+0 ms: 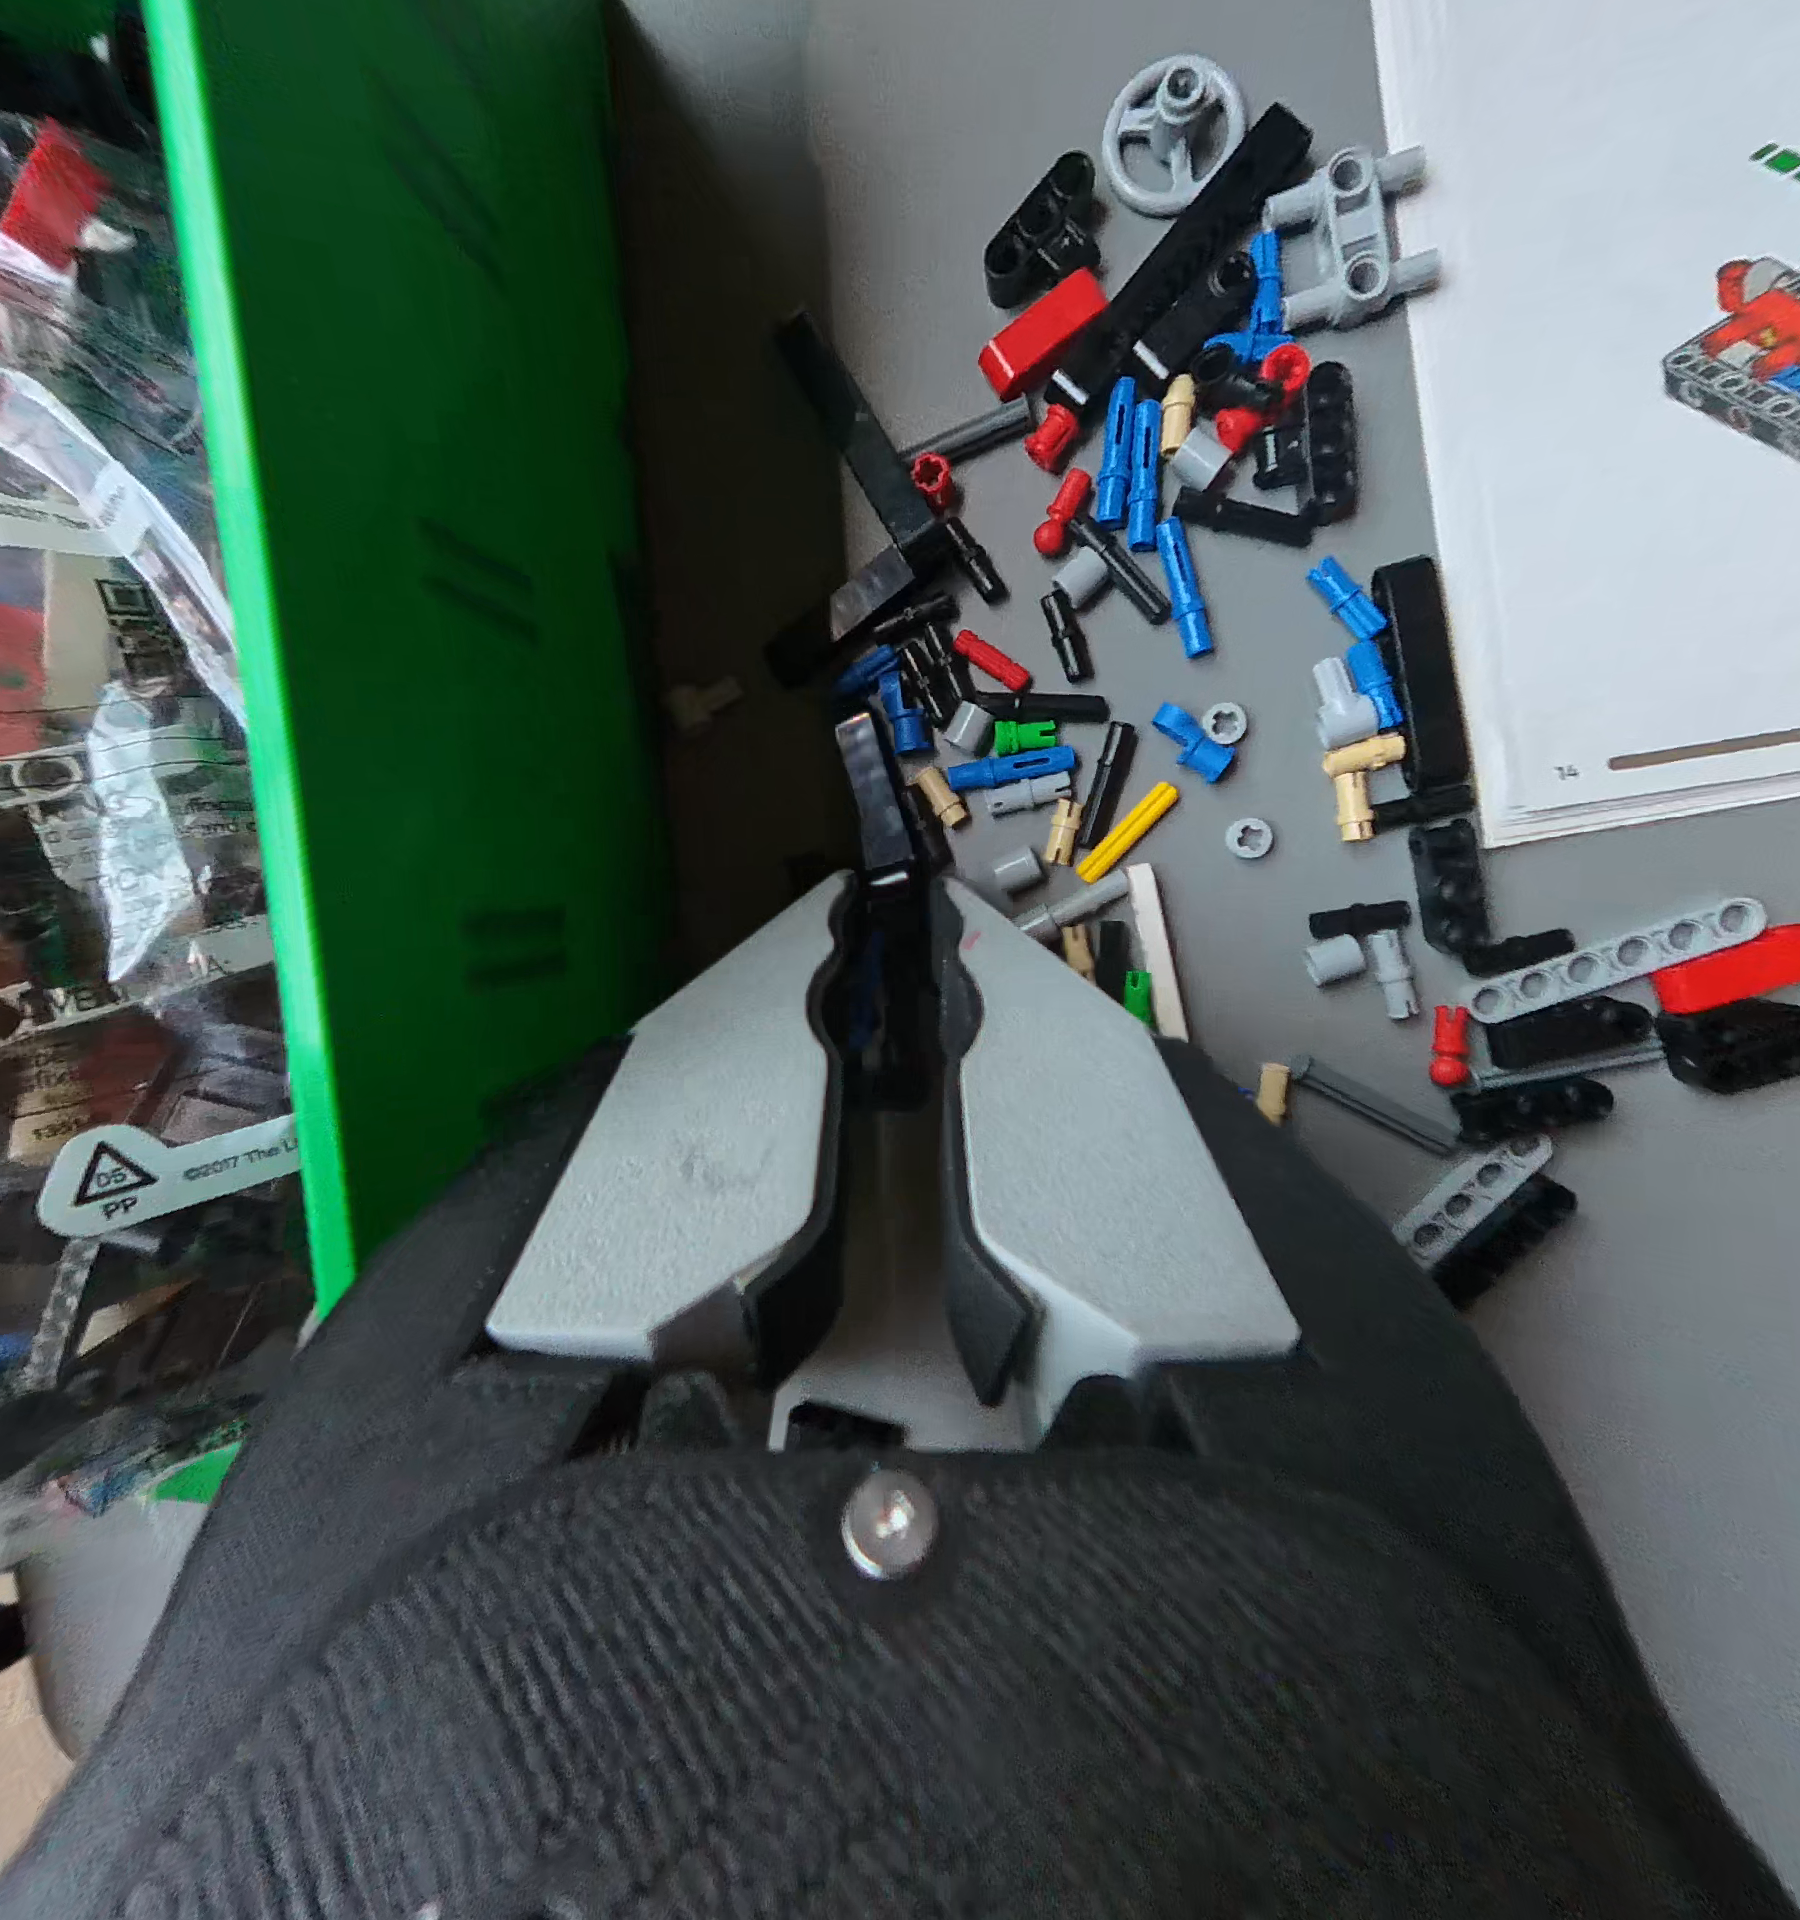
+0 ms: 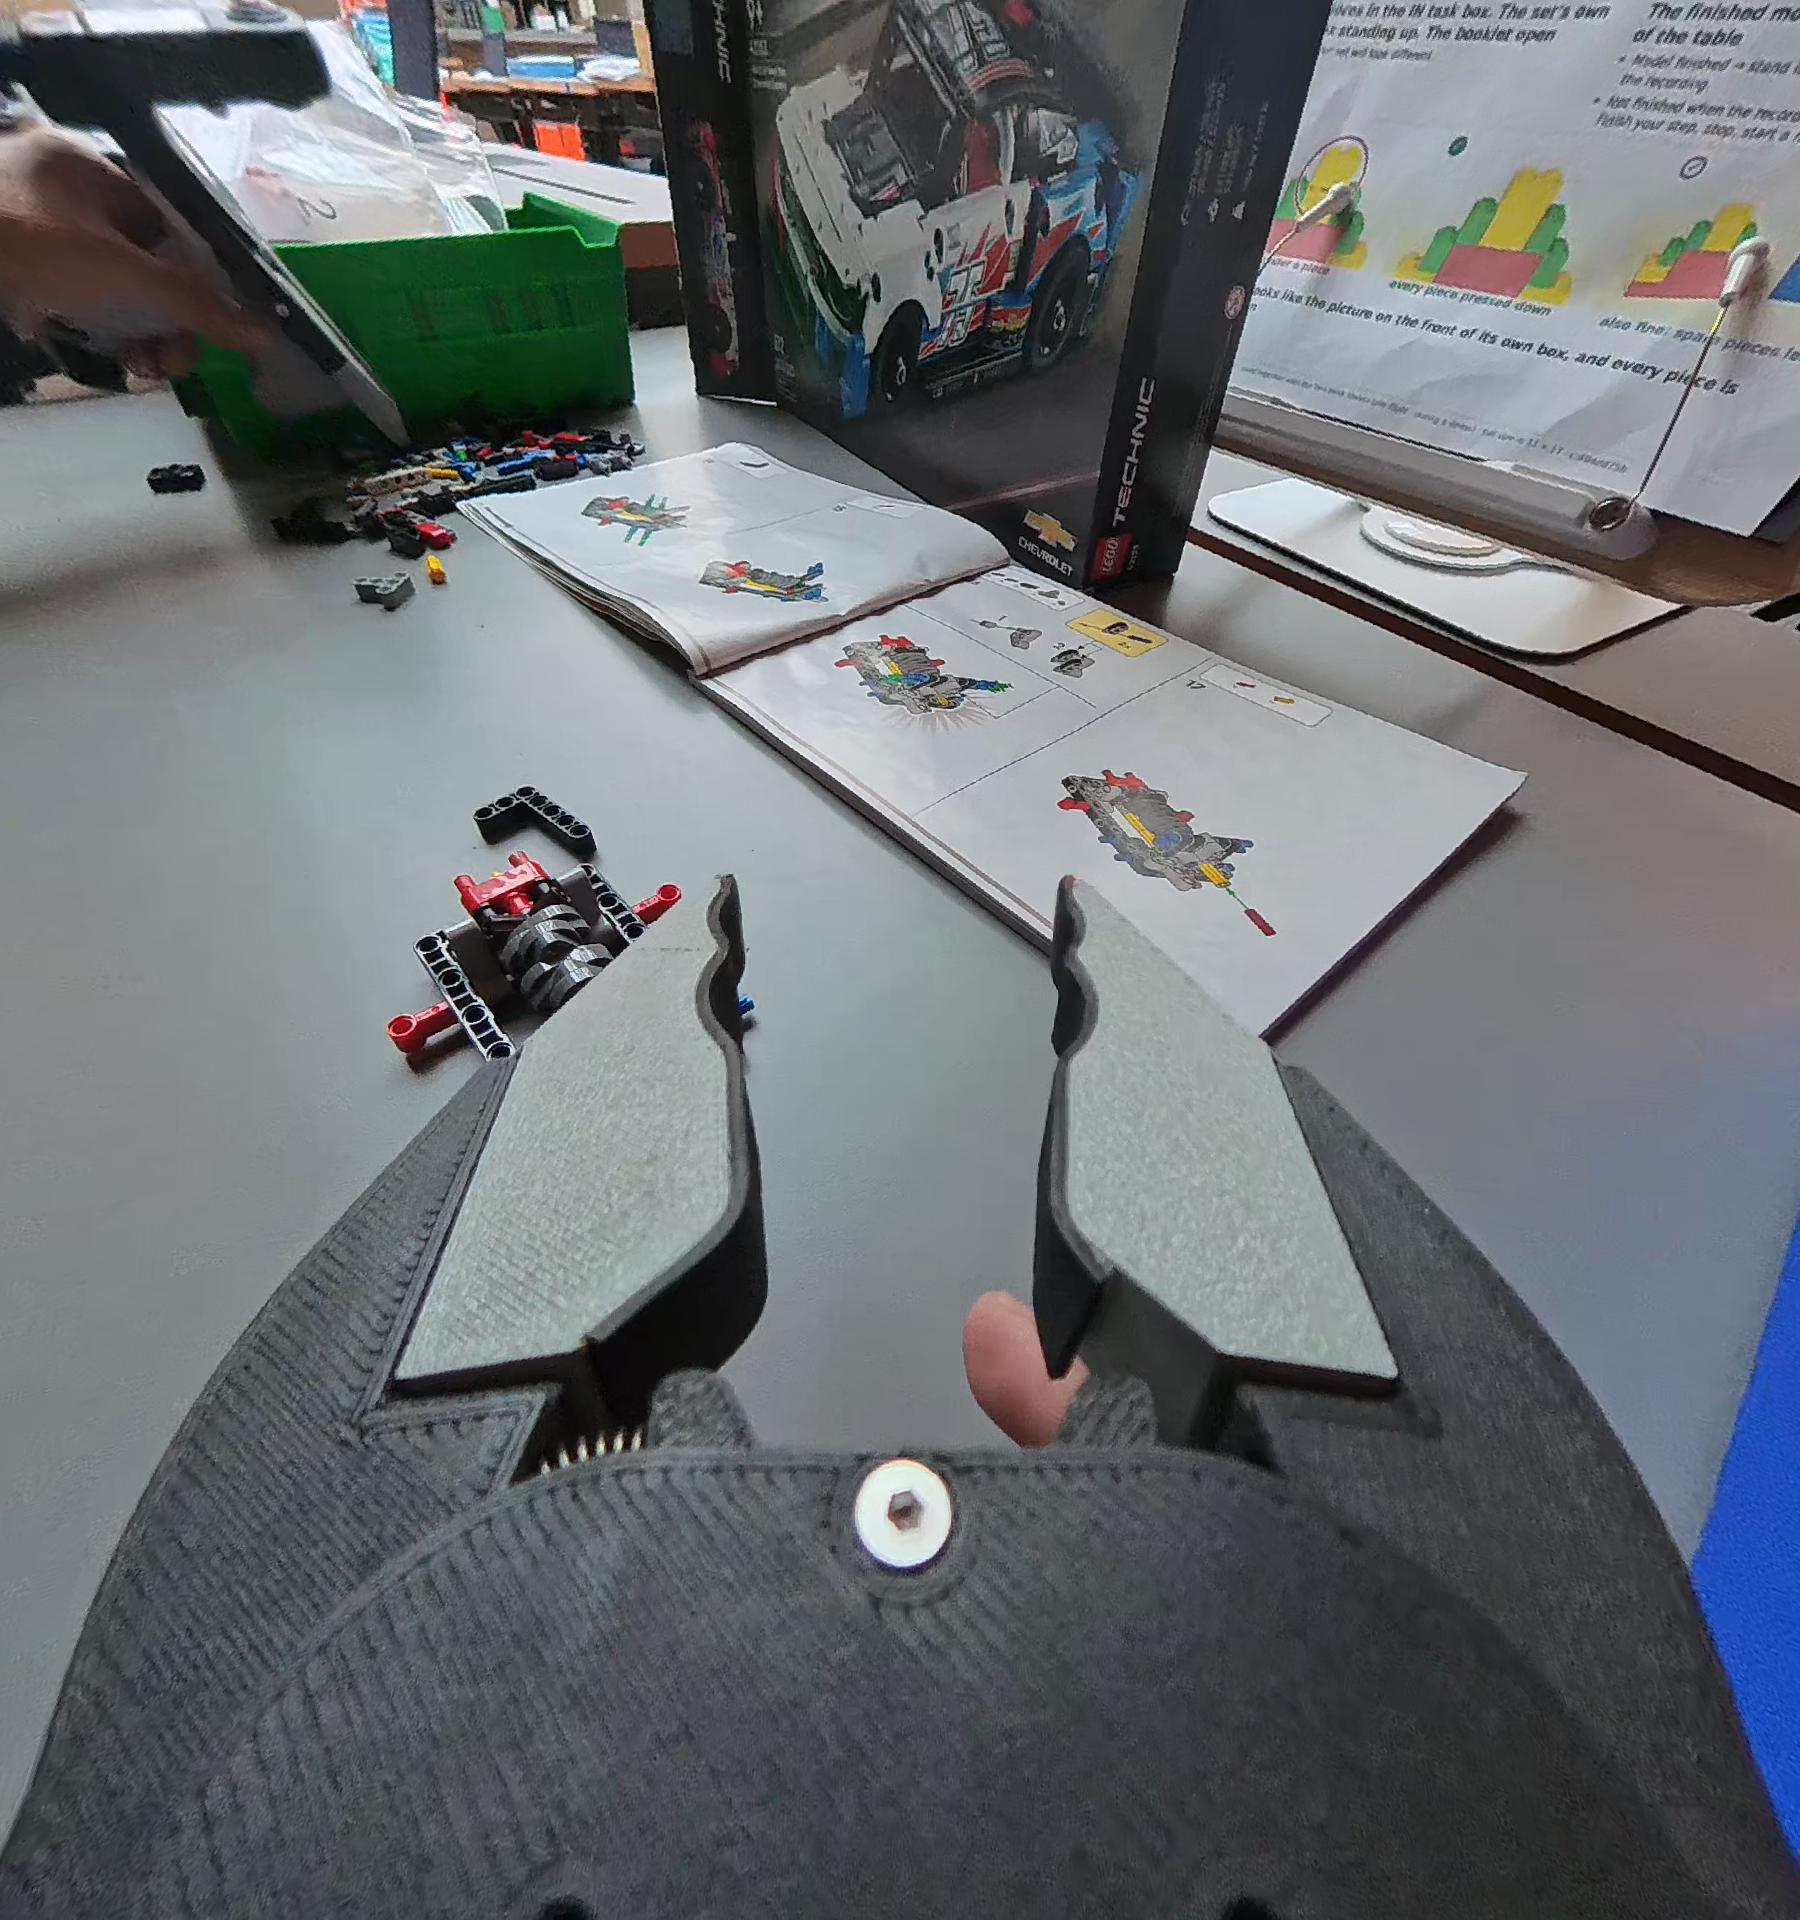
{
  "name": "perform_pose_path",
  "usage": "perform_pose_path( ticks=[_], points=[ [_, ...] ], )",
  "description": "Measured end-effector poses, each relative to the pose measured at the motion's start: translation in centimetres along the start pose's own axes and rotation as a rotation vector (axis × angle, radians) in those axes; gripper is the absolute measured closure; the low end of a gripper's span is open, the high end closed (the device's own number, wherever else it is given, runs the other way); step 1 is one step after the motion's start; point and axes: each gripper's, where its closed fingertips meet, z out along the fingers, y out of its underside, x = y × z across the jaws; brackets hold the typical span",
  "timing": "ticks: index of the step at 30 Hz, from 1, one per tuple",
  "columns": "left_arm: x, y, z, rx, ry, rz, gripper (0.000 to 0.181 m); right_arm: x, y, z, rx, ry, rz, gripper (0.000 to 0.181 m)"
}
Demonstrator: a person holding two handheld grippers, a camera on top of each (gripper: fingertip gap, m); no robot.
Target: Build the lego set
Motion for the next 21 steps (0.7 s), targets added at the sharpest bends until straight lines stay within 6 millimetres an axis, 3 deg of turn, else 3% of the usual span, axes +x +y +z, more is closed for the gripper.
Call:
perform_pose_path(
  ticks=[5, 8, 10, 12, 14, 16, 19, 21],
  points=[
    [0.0, -0.9, -1.1, 0.060, -0.002, 0.003, 0.175, 0.0, -0.2, -0.2, 0.011, 0.007, 0.000, 0.125],
    [0.3, -1.9, -3.7, 0.125, -0.021, 0.033, 0.175, 0.0, -0.3, -0.2, 0.012, 0.007, -0.004, 0.126],
    [2.4, -2.8, -6.0, 0.186, 0.032, 0.075, 0.175, 0.0, -0.2, -0.1, 0.006, 0.009, -0.009, 0.126],
    [8.2, -3.5, -8.4, 0.254, 0.218, 0.167, 0.175, 0.1, -0.1, 0.0, -0.001, 0.012, -0.015, 0.126],
    [17.0, -2.8, -10.7, 0.274, 0.522, 0.283, 0.176, 0.2, -0.1, 0.0, -0.002, 0.019, -0.020, 0.126],
    [25.6, -0.4, -12.1, 0.227, 0.806, 0.384, 0.176, 0.4, 0.0, 0.0, -0.004, 0.027, -0.020, 0.126],
    [34.6, 3.8, -11.2, 0.088, 1.045, 0.448, 0.176, 0.7, -0.1, -0.1, 0.000, 0.044, -0.016, 0.126],
    [37.6, 5.8, -9.2, -0.019, 1.057, 0.474, 0.174, 0.8, -0.1, -0.1, 0.003, 0.056, -0.017, 0.126]
  ],
)
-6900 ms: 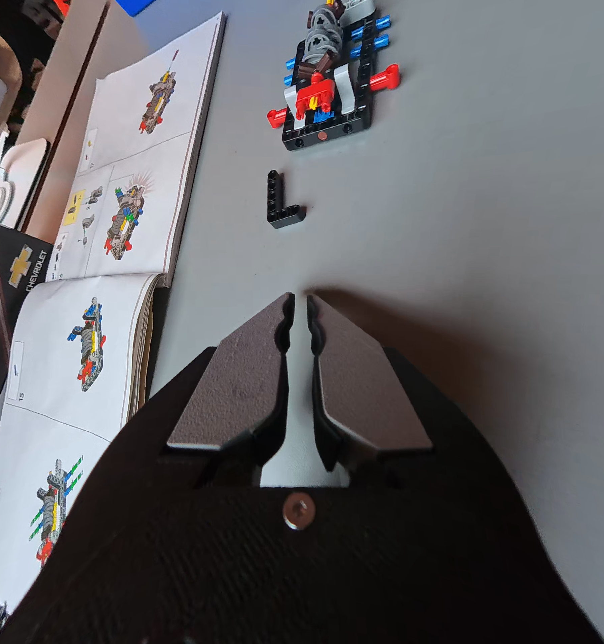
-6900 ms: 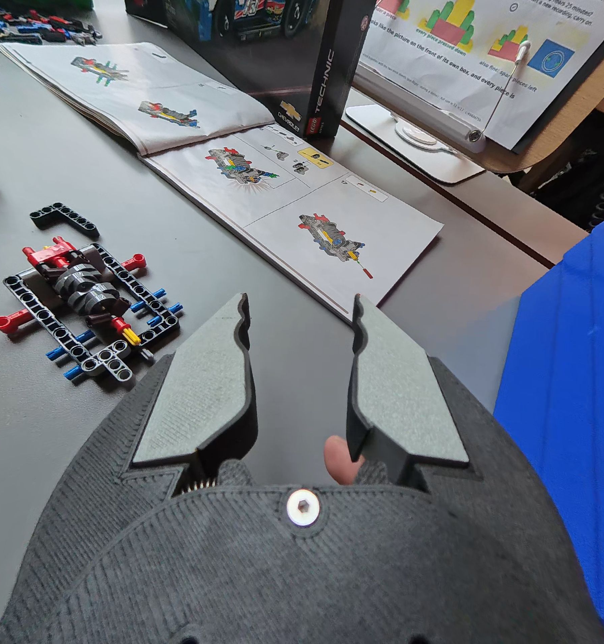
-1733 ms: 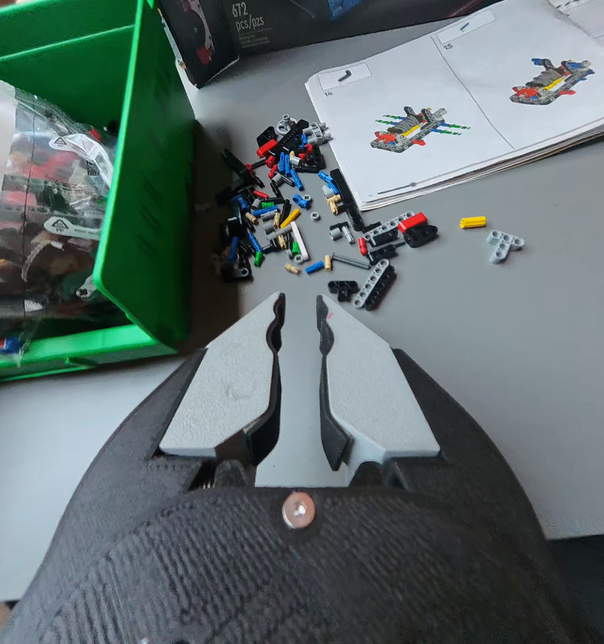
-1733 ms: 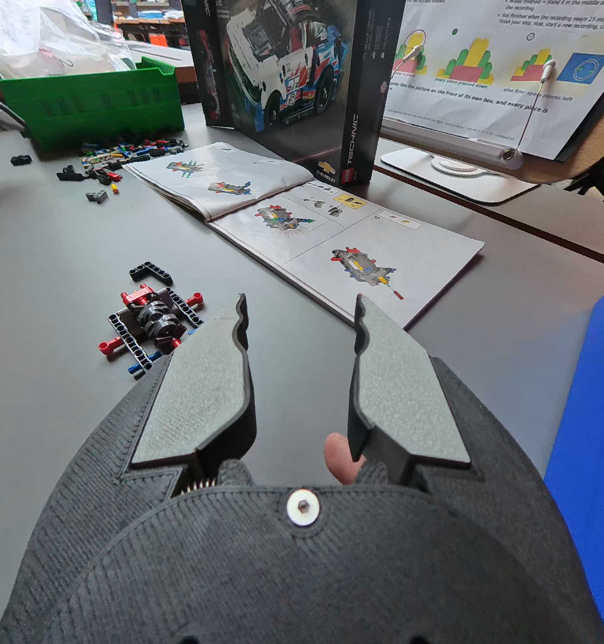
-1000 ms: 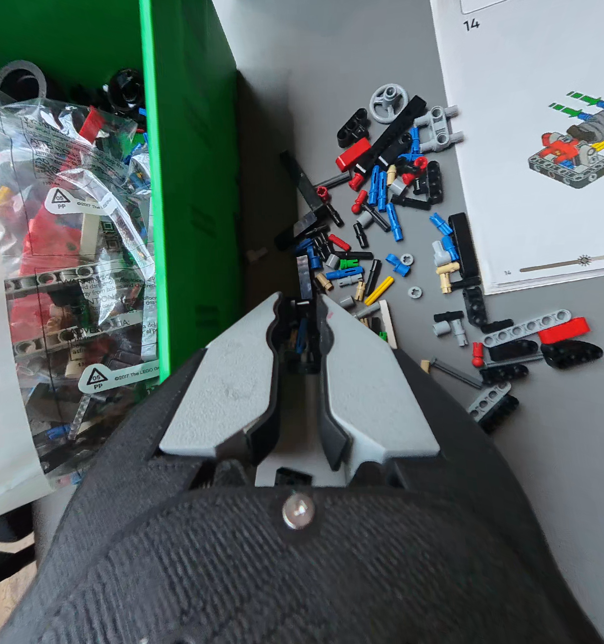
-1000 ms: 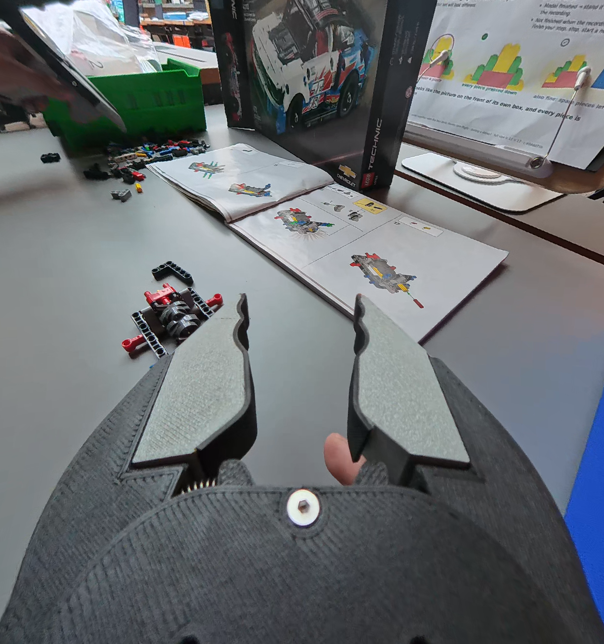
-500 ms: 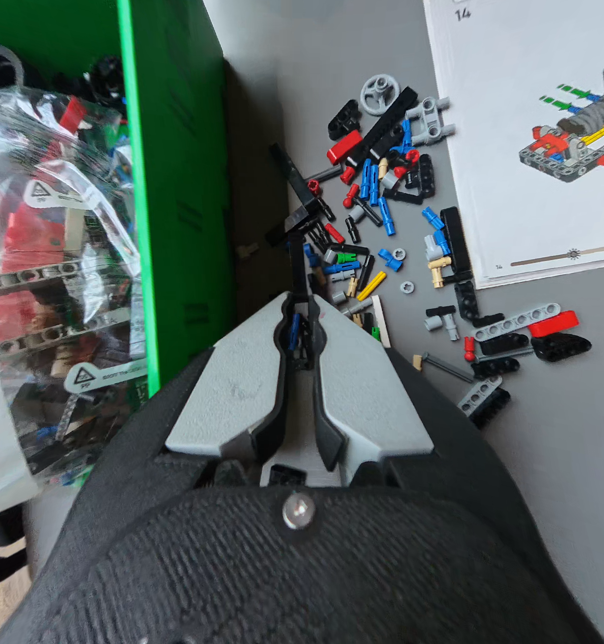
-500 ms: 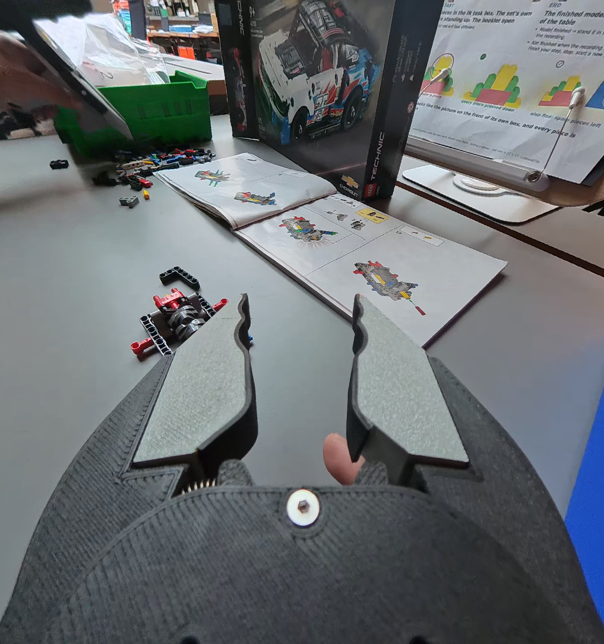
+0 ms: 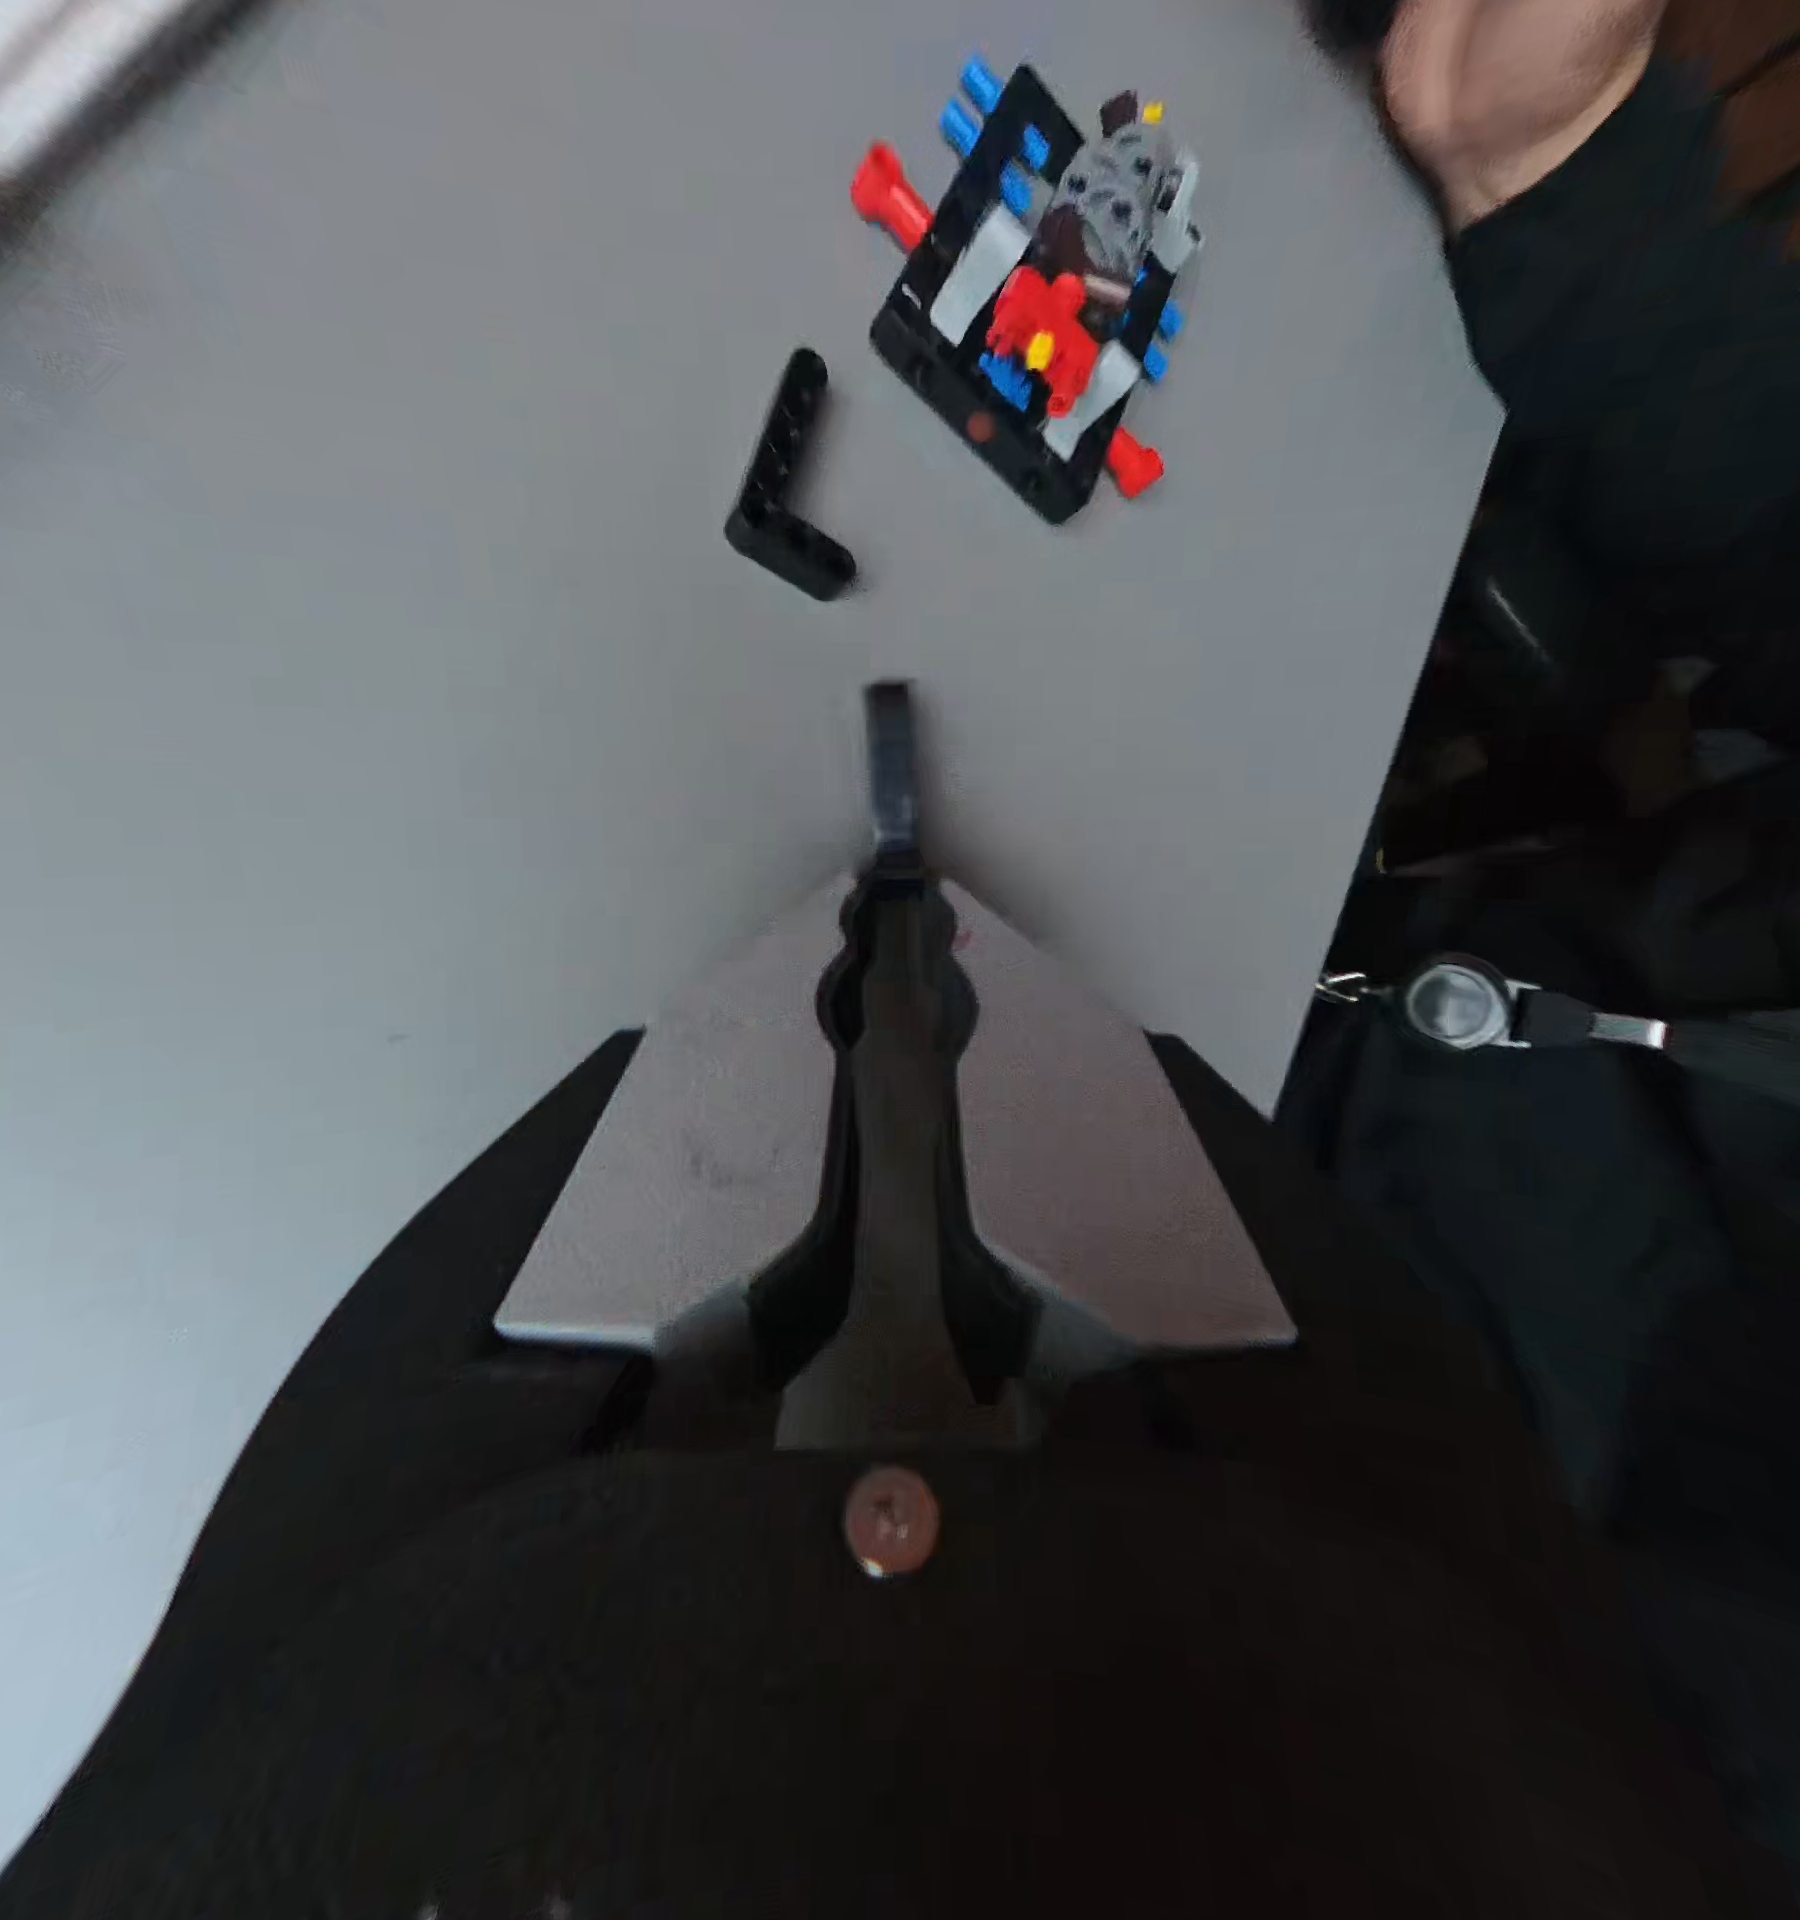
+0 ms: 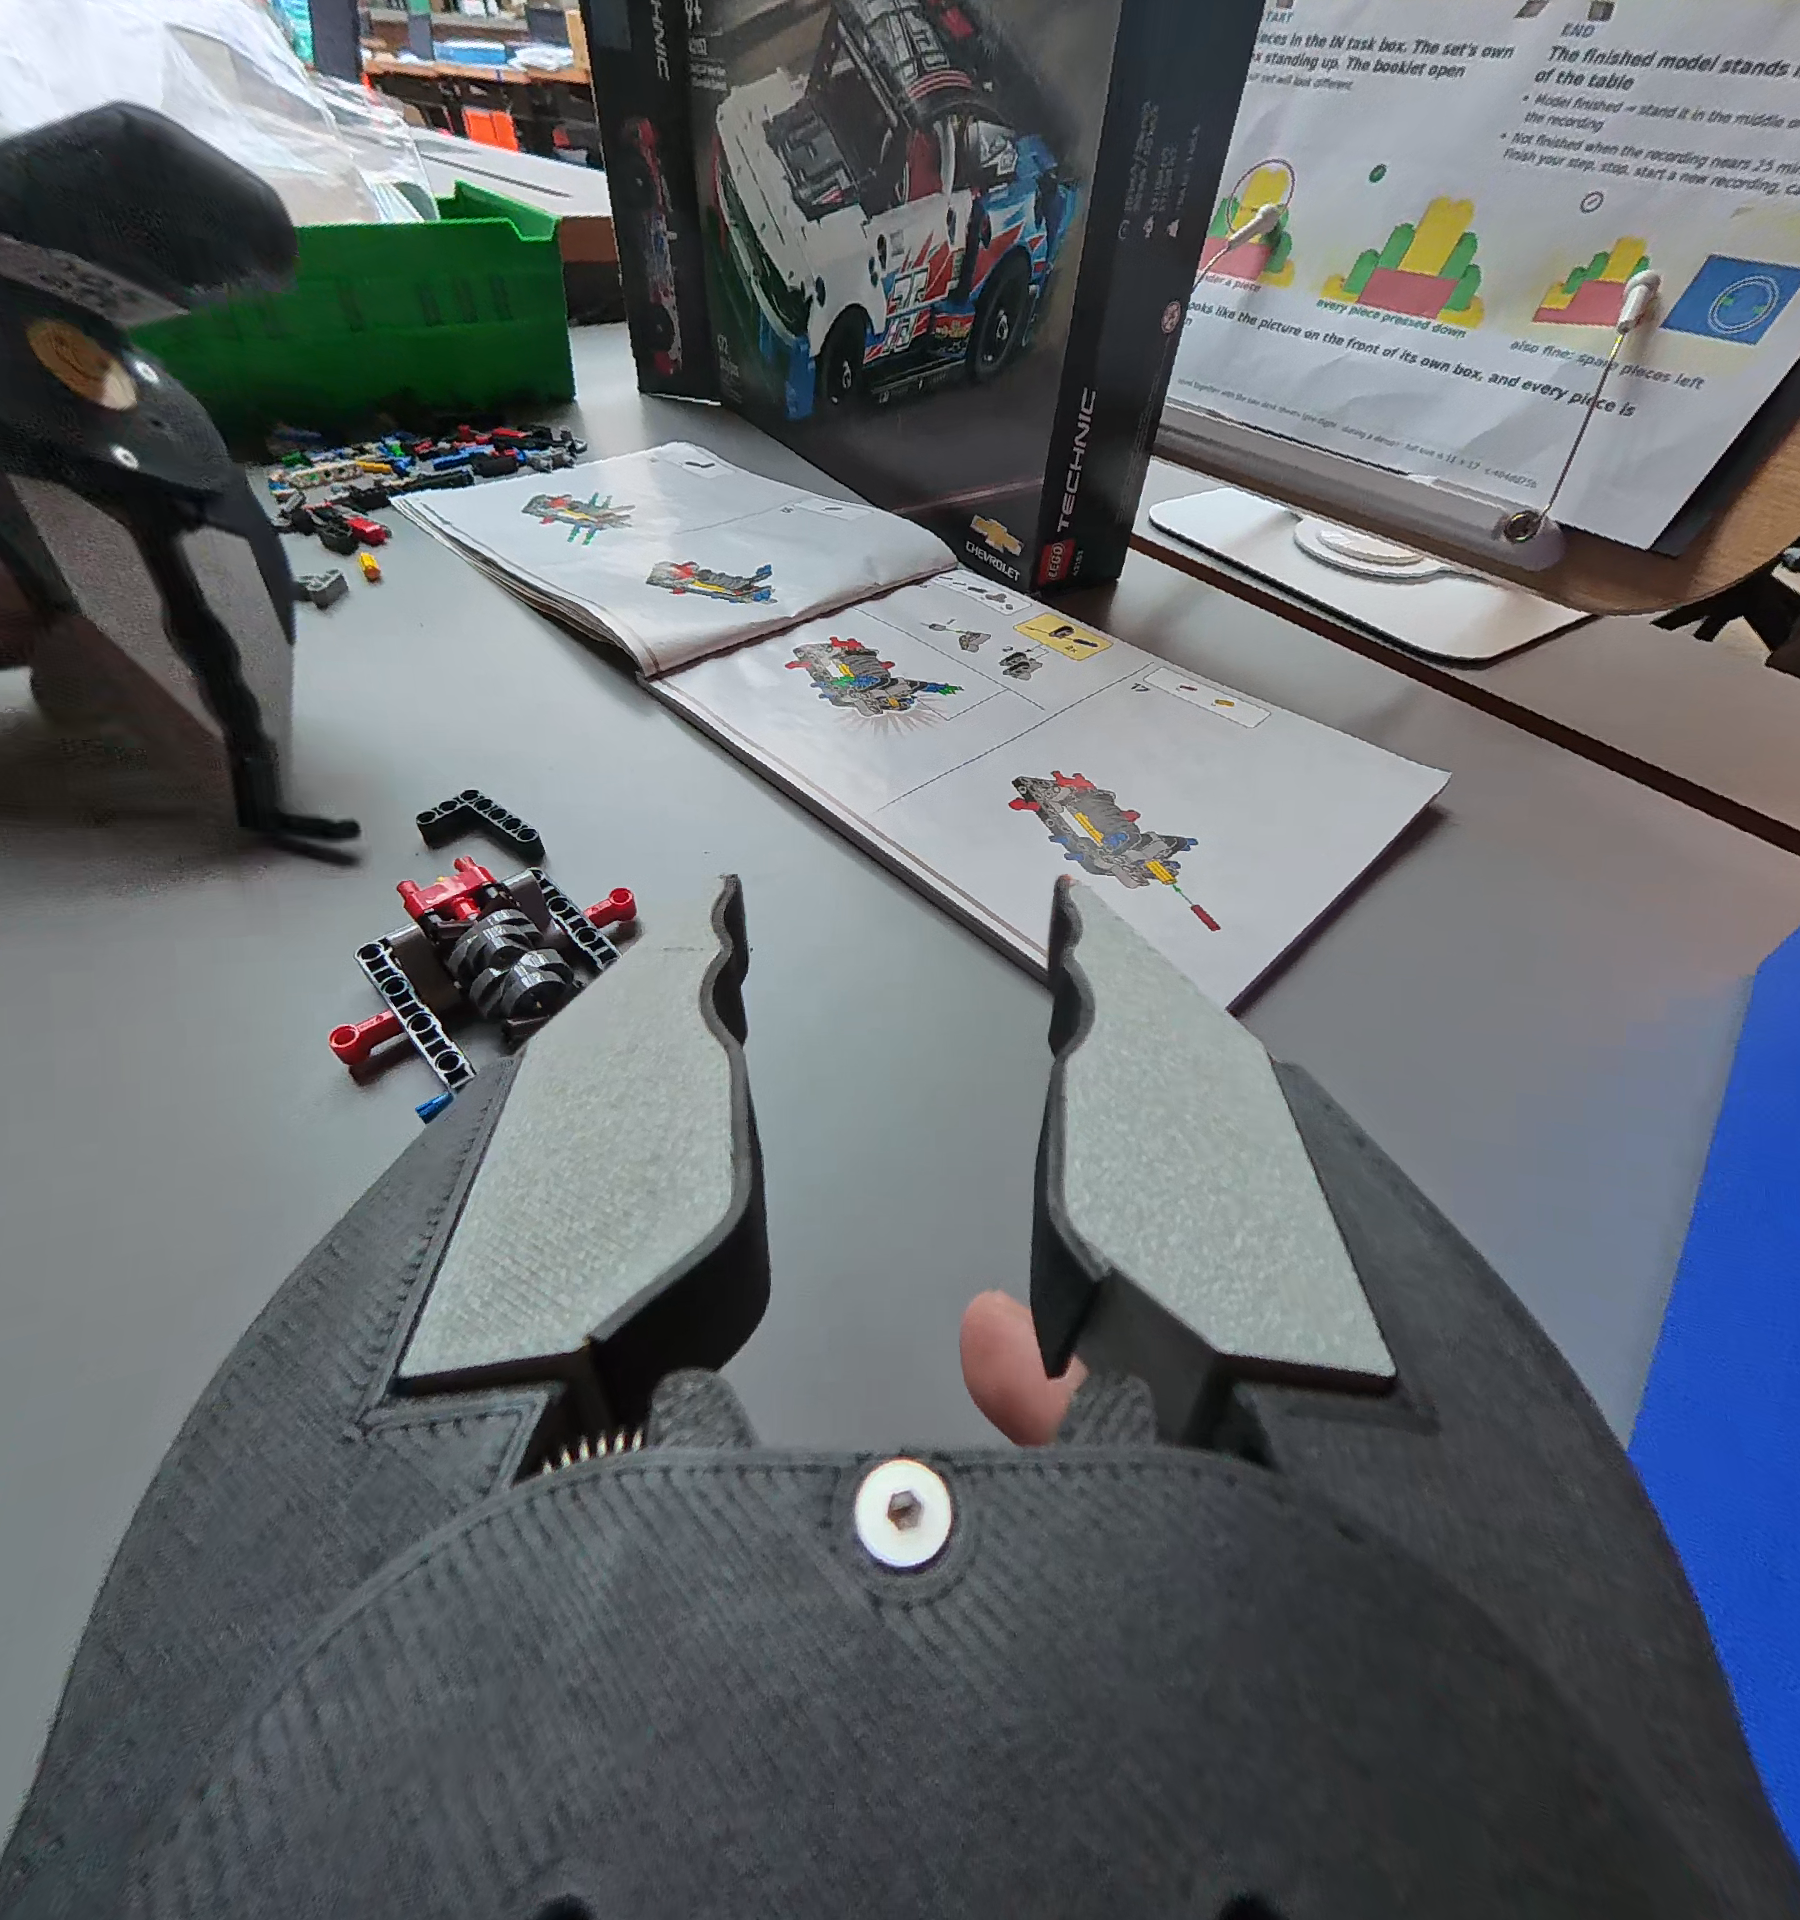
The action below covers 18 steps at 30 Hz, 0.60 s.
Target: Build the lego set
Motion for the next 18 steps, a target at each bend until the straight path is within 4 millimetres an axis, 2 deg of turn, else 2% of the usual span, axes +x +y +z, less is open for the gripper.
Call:
perform_pose_path(
  ticks=[1, 2, 4, 7, 10, 13, 16, 18],
  points=[
    [1.2, -0.6, 1.0, 0.024, 0.087, -0.018, 0.175, 0.0, 0.0, 0.0, -0.001, 0.005, -0.001, 0.126],
    [1.6, -1.1, 1.7, 0.041, 0.122, -0.046, 0.175, 0.1, 0.1, -0.1, -0.002, 0.008, -0.003, 0.126],
    [1.3, -2.2, 2.3, 0.084, 0.116, -0.072, 0.175, 0.1, 0.1, -0.1, -0.003, 0.014, -0.007, 0.126],
    [0.4, -3.0, 2.1, 0.134, 0.063, -0.053, 0.173, 0.1, 0.0, -0.1, -0.002, 0.020, -0.013, 0.126],
    [0.1, -3.4, 1.4, 0.162, 0.021, -0.020, 0.152, 0.2, 0.1, 0.0, -0.008, 0.023, -0.017, 0.126],
    [0.1, -3.2, 0.5, 0.153, -0.020, 0.050, 0.140, 0.2, 0.2, 0.0, -0.012, 0.023, -0.020, 0.125],
    [-0.9, -3.2, -1.6, 0.178, -0.137, 0.161, 0.133, 0.1, 0.2, -0.1, -0.011, 0.023, -0.034, 0.123],
    [-2.3, -3.6, -3.3, 0.234, -0.233, 0.224, 0.131, 0.3, 0.1, -0.1, -0.010, 0.047, -0.056, 0.119]
  ],
)
